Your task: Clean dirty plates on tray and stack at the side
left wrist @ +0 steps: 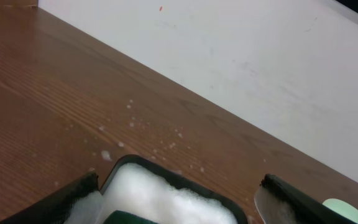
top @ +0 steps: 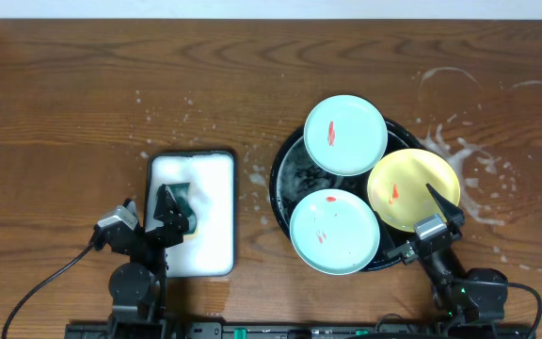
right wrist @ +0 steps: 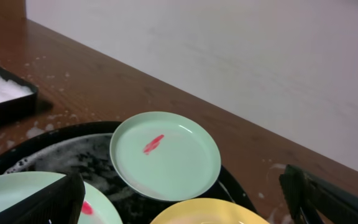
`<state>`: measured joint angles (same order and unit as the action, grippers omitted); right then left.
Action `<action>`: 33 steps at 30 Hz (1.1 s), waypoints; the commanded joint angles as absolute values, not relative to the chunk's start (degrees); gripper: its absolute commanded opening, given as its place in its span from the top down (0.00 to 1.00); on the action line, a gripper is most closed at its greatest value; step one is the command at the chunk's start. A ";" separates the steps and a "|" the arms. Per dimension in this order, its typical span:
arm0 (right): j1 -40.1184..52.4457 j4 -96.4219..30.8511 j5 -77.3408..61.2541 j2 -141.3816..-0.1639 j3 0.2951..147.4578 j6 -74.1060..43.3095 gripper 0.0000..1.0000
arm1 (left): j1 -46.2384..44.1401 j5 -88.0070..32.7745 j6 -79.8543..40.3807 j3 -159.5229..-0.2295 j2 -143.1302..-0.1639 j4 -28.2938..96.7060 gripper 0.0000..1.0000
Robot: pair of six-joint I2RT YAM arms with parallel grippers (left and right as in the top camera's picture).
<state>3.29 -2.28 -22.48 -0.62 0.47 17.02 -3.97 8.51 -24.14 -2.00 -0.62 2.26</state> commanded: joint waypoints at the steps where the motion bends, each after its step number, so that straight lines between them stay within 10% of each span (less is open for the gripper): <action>1: 4.19 -2.35 -25.34 -0.56 0.32 17.39 0.01 | -4.25 5.30 -25.08 -0.23 -0.23 2.59 0.17; 18: 4.16 -0.89 -24.60 -8.88 17.74 5.61 0.01 | -4.25 -2.07 -22.50 -22.28 -9.65 8.88 0.17; 33: 4.19 -45.08 -25.10 -60.58 73.23 5.61 0.01 | -4.25 -2.15 -17.98 -62.65 -56.16 49.67 0.17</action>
